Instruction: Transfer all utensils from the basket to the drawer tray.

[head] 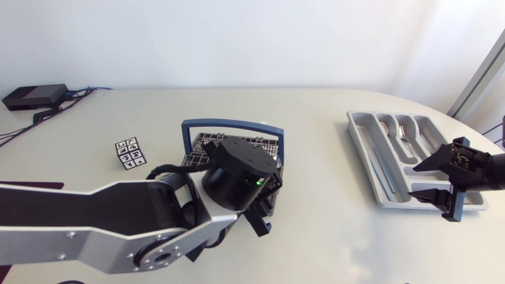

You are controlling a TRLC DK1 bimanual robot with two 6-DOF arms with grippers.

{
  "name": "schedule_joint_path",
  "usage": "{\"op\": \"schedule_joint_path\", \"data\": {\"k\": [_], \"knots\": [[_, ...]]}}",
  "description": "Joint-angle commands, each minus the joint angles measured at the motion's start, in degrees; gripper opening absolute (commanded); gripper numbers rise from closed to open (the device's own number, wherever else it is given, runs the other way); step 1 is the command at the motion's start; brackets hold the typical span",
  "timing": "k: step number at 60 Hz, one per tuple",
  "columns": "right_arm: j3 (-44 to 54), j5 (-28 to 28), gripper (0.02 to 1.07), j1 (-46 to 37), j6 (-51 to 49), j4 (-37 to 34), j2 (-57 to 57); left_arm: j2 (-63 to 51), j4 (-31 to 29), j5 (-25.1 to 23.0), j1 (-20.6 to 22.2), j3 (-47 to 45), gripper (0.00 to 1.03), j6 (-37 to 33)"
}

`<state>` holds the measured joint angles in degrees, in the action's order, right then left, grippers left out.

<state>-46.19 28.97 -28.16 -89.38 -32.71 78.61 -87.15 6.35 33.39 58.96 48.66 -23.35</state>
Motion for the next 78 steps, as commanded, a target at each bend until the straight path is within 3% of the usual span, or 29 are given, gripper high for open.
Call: {"op": "schedule_joint_path", "data": {"k": [1,26,39,51,56,62,78], "knots": [[3.3,0.6,0.84,2.2,2.5,0.3,-2.2,-2.0,1.6,2.0,0.5,-1.9,0.58,-2.3],[6.7,0.2,0.84,9.5,7.4,1.9,-5.4,-2.5,10.8,3.4,0.1,-5.0,0.42,-6.1],[7.4,-0.1,0.84,14.5,11.8,2.0,-8.6,-5.9,14.0,4.0,0.5,-4.6,0.26,-7.5],[8.6,-1.1,0.84,18.9,15.0,3.2,-9.5,-7.4,15.0,5.3,0.4,-4.6,0.20,-7.8],[9.2,-1.3,0.84,19.9,15.7,3.6,-9.9,-7.4,16.2,5.3,0.3,-5.0,0.12,-7.9],[10.0,-1.7,0.84,21.0,16.4,4.3,-10.2,-7.5,20.4,6.4,0.5,-6.6,0.04,-10.0],[10.3,-2.2,0.84,22.0,17.3,4.9,-11.2,-6.2,23.1,7.9,1.3,-8.2,0.04,-11.1]]}}
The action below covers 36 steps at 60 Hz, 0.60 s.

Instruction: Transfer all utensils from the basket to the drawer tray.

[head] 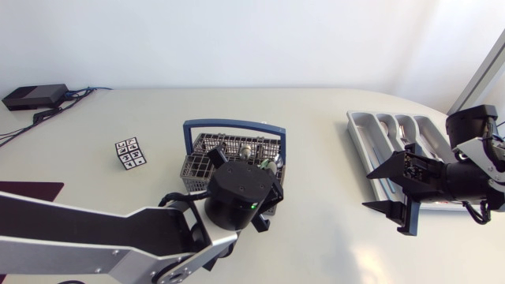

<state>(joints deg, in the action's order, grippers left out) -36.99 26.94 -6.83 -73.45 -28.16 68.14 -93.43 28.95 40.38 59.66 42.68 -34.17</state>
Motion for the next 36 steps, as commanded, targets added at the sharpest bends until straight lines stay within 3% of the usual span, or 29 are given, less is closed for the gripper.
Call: {"op": "schedule_joint_path", "data": {"k": [1,36], "knots": [[1.2,-0.2,0.84,0.8,1.4,0.4,-0.7,0.4,0.7,1.0,0.6,-2.3,0.04,-0.5],[3.3,-1.7,0.84,5.7,5.3,1.8,-2.1,9.3,8.8,1.3,0.2,-4.5,0.04,-1.5]]}}
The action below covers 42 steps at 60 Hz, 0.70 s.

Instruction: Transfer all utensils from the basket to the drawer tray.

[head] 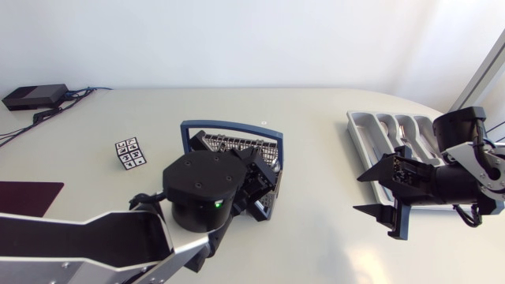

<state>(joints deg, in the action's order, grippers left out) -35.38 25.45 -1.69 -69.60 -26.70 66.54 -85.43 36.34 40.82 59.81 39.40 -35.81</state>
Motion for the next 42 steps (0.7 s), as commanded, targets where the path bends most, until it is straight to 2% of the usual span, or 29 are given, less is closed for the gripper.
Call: {"op": "schedule_joint_path", "data": {"k": [1,13,22,26,29,35,42], "knots": [[1.7,-0.2,0.84,0.6,1.7,0.3,-0.7,1.4,1.4,0.8,0.0,-1.3,0.04,0.1],[1.1,-0.2,0.84,2.7,5.5,0.6,-2.5,7.1,1.6,0.5,-0.2,0.9,0.04,1.4],[-0.6,-0.1,0.86,4.9,10.3,0.7,-4.5,11.2,-1.4,0.1,0.3,4.0,0.03,2.2],[-1.5,0.0,0.86,6.0,12.2,0.7,-4.9,12.7,-5.7,-0.2,0.4,5.8,0.03,4.8],[-2.5,0.2,0.86,7.2,14.8,0.8,-5.5,14.3,-12.0,-1.8,0.1,8.2,0.03,9.3],[-4.3,0.7,0.86,9.9,20.2,1.4,-6.7,15.6,-22.5,-7.0,-2.0,12.7,0.03,16.9],[-7.4,0.9,0.86,14.3,28.7,2.8,-7.4,15.3,-31.1,-13.0,-4.9,17.6,0.03,23.5]]}}
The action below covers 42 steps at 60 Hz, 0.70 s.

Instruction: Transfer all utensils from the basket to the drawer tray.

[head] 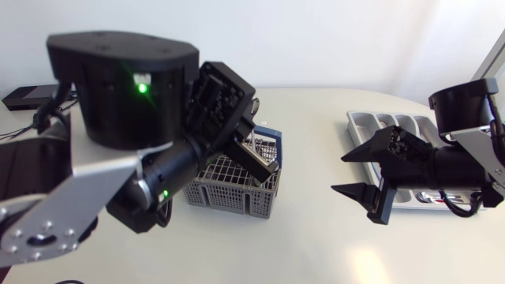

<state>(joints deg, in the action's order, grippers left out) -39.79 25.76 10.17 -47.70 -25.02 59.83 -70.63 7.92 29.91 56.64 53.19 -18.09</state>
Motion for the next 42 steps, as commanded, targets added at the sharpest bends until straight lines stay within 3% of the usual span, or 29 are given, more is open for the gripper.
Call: {"op": "schedule_joint_path", "data": {"k": [1,16,21,27,36,42], "knots": [[-3.8,0.5,0.86,3.4,8.8,1.5,-0.6,0.3,-3.8,-2.9,-2.1,4.6,0.03,6.6],[-15.3,0.2,0.85,13.9,28.3,3.7,6.4,-2.2,-12.1,-10.5,-5.7,11.1,0.03,13.0],[-18.7,0.3,0.78,16.3,32.0,4.2,9.2,-2.8,-13.2,-11.8,-6.0,11.9,0.03,14.0],[-21.2,0.0,0.78,18.1,34.9,4.9,11.4,-3.0,-13.8,-13.6,-7.2,12.1,0.03,15.0],[-24.5,-0.1,0.61,19.3,39.0,5.9,14.8,-2.9,-14.3,-14.5,-7.8,12.3,0.03,15.7],[-25.5,0.1,0.61,20.1,40.2,5.9,16.2,-2.8,-14.3,-14.9,-8.0,12.3,0.03,16.2]]}}
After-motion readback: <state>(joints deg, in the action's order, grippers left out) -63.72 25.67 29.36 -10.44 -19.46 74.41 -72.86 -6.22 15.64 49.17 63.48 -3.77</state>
